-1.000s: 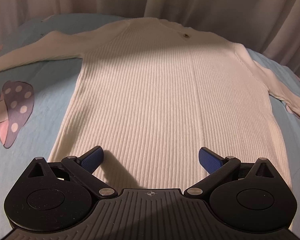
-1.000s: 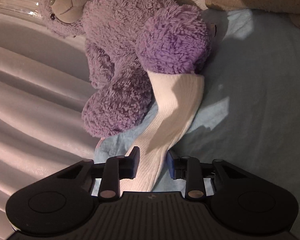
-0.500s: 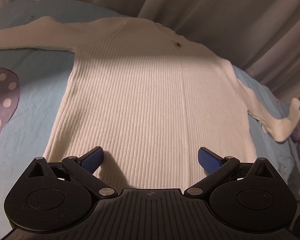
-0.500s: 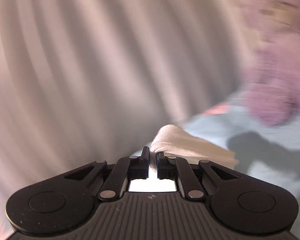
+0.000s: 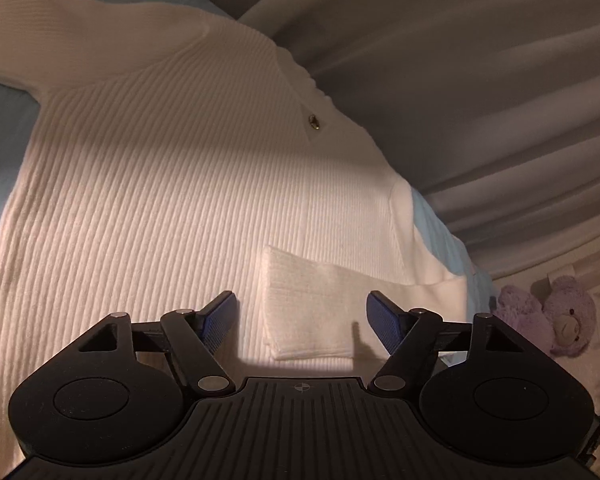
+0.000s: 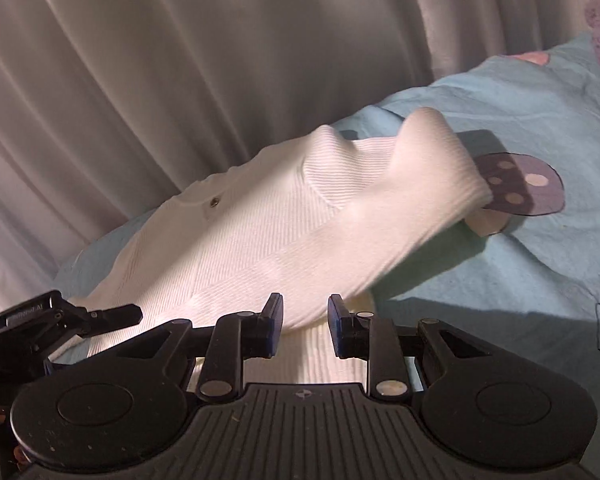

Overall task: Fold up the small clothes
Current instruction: 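Carry the cuff across the sweater body with the right gripper and release it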

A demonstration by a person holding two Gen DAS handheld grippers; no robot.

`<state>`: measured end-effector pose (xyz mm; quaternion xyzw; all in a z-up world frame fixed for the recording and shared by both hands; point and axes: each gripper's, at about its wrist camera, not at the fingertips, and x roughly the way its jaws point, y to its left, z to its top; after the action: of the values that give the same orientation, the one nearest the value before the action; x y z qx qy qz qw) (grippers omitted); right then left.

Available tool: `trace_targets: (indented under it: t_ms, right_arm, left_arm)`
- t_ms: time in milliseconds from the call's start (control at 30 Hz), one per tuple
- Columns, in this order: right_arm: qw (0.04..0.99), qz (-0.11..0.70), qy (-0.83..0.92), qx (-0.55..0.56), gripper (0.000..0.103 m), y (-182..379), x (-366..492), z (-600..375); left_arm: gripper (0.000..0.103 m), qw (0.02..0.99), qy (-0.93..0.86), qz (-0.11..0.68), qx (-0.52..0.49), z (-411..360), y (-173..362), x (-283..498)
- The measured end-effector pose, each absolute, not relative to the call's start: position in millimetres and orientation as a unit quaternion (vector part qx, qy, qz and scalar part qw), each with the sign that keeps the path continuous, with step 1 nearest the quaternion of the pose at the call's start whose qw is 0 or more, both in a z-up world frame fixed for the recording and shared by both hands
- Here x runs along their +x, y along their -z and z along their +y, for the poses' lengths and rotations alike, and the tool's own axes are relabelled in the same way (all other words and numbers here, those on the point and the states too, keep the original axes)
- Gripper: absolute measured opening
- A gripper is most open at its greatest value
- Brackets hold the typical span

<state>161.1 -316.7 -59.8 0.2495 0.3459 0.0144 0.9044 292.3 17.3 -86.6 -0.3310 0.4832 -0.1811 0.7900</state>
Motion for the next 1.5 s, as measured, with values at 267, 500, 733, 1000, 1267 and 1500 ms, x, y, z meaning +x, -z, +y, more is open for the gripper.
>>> trace_targets:
  t_ms: [267,500,733,1000,1267,1500]
  right_arm:
    - [0.890,0.356,-0.005,0.286,0.024,74,151,-325]
    - [0.891,0.357,0.006,0.280,0.024,72,164,-327]
    - [0.904,0.340,0.046,0.254,0.024,58,178,-344]
    - [0.902,0.358,0.041,0.237,0.038,59,230,-351]
    - [0.902,0.376,0.053,0.207,0.041,75,272,-352]
    - [0.906,0.377,0.035,0.188,0.041,76,285,-337]
  left_arm:
    - [0.041,0.781,0.200,0.498,-0.318,3,93,315]
    - [0.006,0.787,0.215,0.503,-0.284,-5,94,329]
    - [0.006,0.867,0.188,0.393,-0.243,33,32,348]
    - [0.020,0.863,0.144,0.437,-0.207,58,66,375]
    - [0.007,0.885,0.153,0.400,-0.183,54,62,382]
    - [0.007,0.920,0.107,0.355,-0.127,56,49,394]
